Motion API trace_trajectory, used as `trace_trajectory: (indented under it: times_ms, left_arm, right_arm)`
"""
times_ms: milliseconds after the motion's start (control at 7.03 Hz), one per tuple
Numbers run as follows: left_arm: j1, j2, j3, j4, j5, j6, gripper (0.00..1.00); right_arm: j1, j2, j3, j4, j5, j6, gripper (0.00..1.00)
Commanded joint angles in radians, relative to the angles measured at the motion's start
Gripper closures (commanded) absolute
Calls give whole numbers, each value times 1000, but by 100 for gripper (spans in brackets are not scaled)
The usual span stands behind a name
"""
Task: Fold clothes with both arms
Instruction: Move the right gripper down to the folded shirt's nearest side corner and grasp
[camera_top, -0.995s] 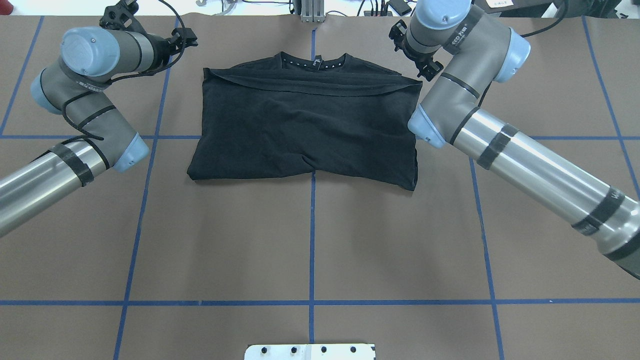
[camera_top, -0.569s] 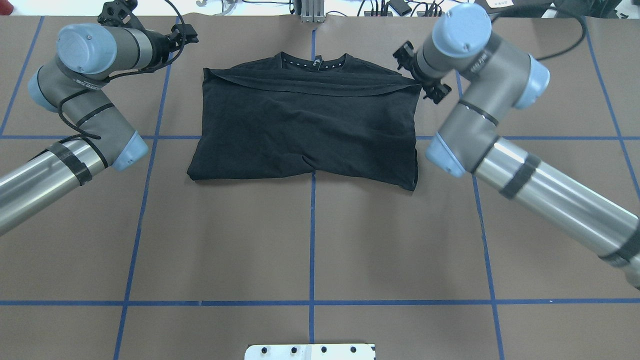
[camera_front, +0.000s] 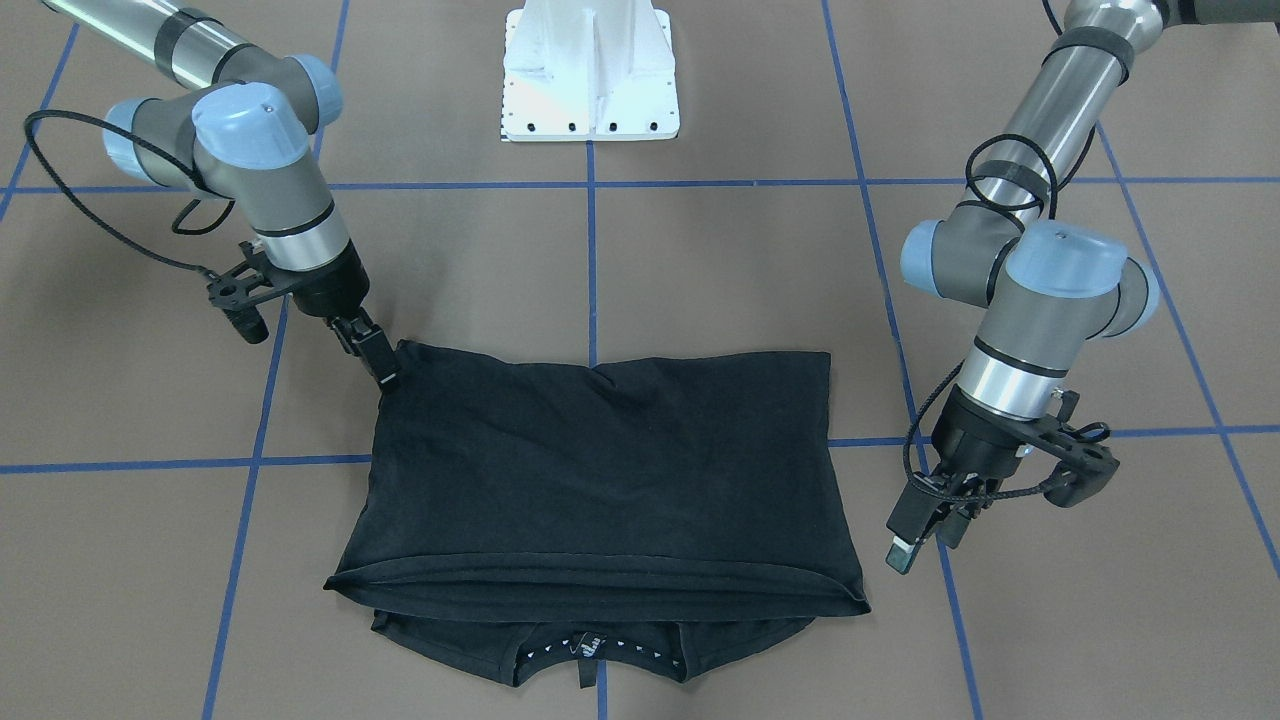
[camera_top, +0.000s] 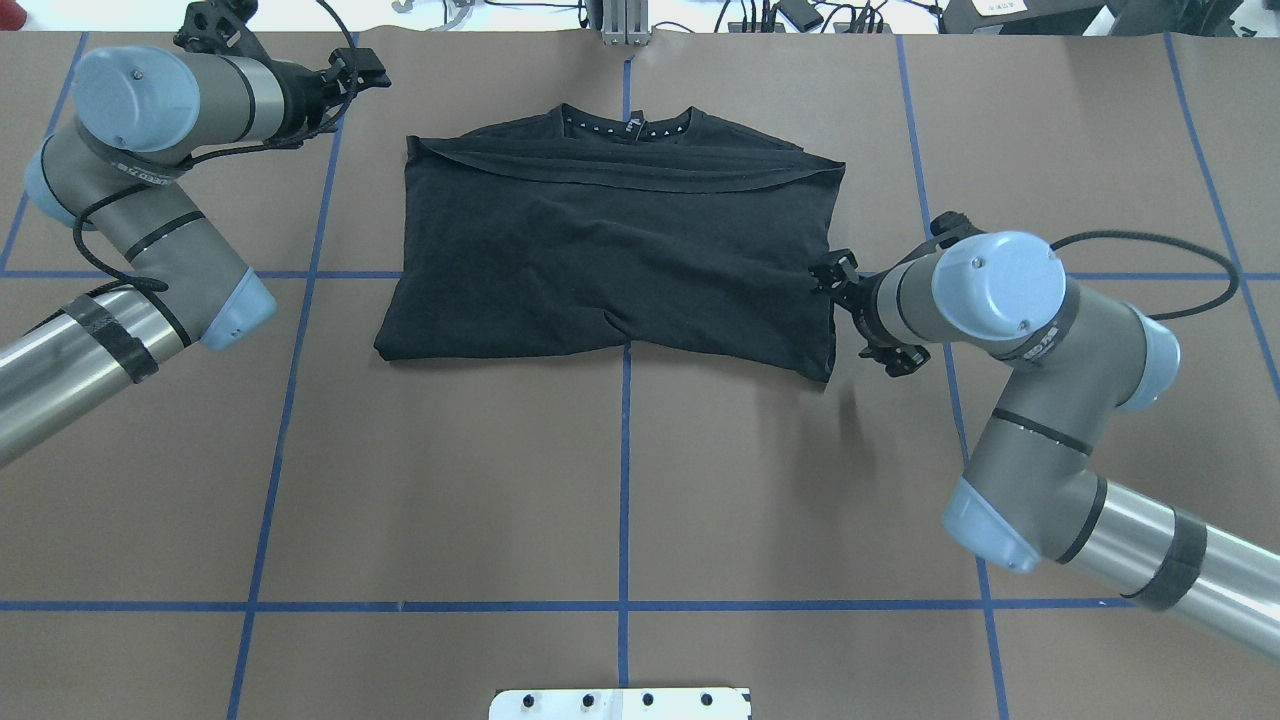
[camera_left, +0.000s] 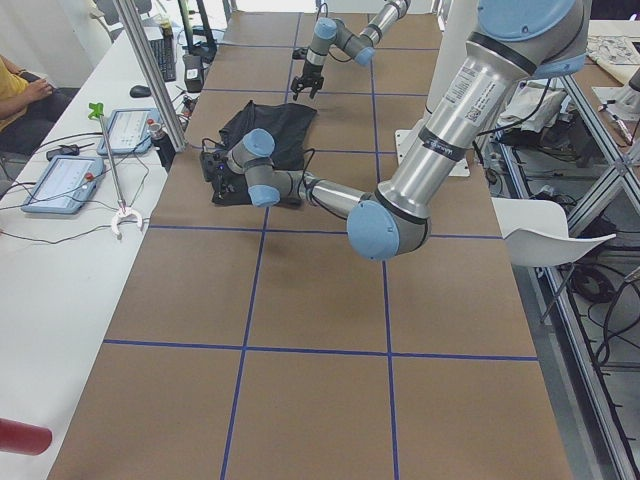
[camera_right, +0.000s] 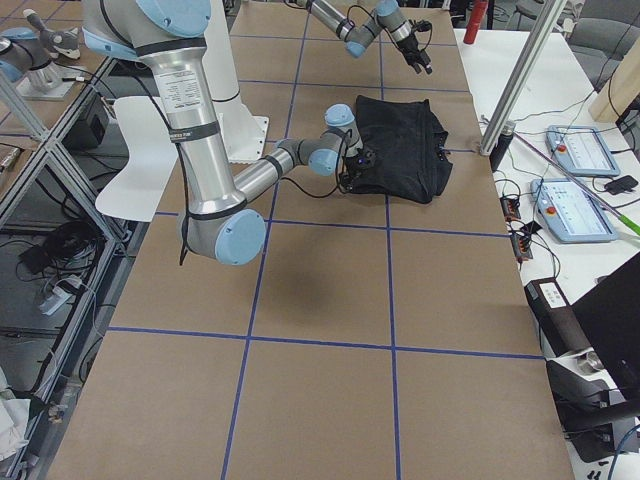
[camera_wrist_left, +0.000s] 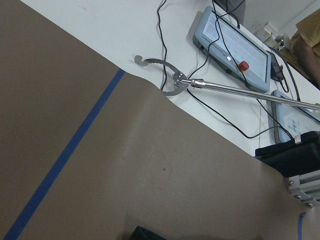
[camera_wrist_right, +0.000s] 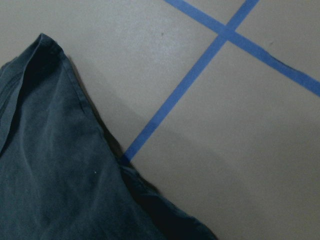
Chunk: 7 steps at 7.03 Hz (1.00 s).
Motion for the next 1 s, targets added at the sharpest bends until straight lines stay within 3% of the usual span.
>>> trace_trajectory:
  times_ms: [0,284,427,711,853]
  left_arm:
    - [0,3,-3,2,2,0,0]
    - [0,4,-3,2,2,2,0]
    - [3,24,-3,1,2,3,0]
    - [4,23,-3,1,2,3,0]
    - [5,23,-3,1,2,2,0]
  right_arm:
    - [-50,2,-11,38,-53,27,0]
    - [-67,3,-16,36,-54,27,2]
    - [-68,13,-17,32,-54,32,12]
    - [-71,0,-29,33,-53,29,14]
    - [-70,-2,-28,30,-53,27,21]
